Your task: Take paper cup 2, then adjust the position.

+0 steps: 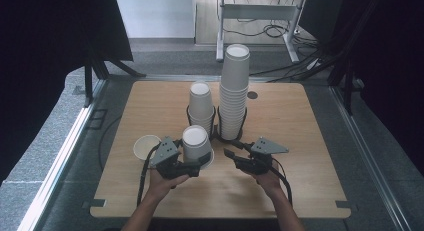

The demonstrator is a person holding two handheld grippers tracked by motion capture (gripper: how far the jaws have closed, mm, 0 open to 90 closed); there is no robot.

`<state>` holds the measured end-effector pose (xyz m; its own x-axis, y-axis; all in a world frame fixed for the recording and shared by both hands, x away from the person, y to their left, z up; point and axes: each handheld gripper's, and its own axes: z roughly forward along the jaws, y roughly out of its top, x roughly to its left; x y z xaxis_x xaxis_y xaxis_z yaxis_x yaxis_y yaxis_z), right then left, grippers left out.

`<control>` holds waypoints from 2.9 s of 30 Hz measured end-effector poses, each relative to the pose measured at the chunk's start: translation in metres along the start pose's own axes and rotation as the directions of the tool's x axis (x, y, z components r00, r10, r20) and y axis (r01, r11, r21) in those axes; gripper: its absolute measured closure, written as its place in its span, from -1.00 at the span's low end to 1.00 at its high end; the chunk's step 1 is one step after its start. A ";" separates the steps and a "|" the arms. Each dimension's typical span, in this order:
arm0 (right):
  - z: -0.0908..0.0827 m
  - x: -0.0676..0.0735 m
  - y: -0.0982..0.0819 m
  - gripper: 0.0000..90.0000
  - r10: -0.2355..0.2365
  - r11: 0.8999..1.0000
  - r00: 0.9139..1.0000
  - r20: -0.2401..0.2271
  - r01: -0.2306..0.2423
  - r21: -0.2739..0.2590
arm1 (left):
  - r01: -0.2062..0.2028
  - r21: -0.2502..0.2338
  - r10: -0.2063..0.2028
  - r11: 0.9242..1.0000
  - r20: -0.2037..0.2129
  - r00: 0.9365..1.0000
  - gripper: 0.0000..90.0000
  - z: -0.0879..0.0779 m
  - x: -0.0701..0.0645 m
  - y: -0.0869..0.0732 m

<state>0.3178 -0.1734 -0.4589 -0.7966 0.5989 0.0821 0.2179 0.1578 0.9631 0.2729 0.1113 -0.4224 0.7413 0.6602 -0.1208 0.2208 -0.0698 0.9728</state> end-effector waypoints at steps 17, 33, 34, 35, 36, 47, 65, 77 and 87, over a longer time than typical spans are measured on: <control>-0.009 0.006 -0.002 -0.05 0.034 0.999 0.999 0.023 -0.033 -0.022 | 0.002 0.052 -0.001 0.999 -0.020 1.000 -0.66 0.008 0.001 -0.025; -0.012 0.010 0.002 -0.26 0.030 0.999 0.998 0.060 -0.028 -0.023 | -0.009 0.107 0.013 0.994 -0.035 0.999 -0.66 0.020 0.001 -0.040; -0.013 0.010 0.002 -0.26 0.030 0.999 0.998 0.059 -0.029 -0.022 | -0.010 0.111 0.014 0.994 -0.037 0.999 -0.66 0.020 0.001 -0.041; -0.013 0.010 0.002 -0.26 0.031 0.999 0.998 0.057 -0.030 -0.020 | -0.010 0.115 0.014 0.993 -0.039 0.999 -0.66 0.021 0.001 -0.041; -0.013 0.010 0.002 -0.26 0.031 0.999 0.998 0.055 -0.030 -0.021 | -0.013 0.118 0.018 0.993 -0.041 0.999 -0.66 0.021 0.002 -0.042; -0.012 0.018 0.007 -0.40 0.026 0.999 0.999 0.032 -0.025 -0.022 | -0.037 0.155 0.048 0.987 -0.063 0.997 -0.66 0.026 0.001 -0.046; -0.001 0.041 0.009 -0.62 0.022 1.000 0.997 -0.070 -0.022 0.003 | -0.112 0.229 0.133 0.967 -0.079 0.988 -0.66 0.038 -0.011 -0.058; 0.012 0.048 0.004 -0.73 0.050 0.998 0.995 -0.089 -0.046 0.040 | -0.165 0.259 0.186 0.952 -0.059 0.981 -0.66 0.045 -0.024 -0.062; 0.022 0.051 -0.003 -0.51 0.065 0.997 0.993 -0.101 -0.061 0.045 | -0.207 0.268 0.224 0.941 -0.032 0.974 -0.66 0.049 -0.036 -0.064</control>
<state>0.2889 -0.1261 -0.4631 -0.8337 0.5254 0.1702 0.2911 0.1563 0.9438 0.2629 0.0550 -0.4902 0.7513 0.6514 0.1060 0.2242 -0.4030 0.8873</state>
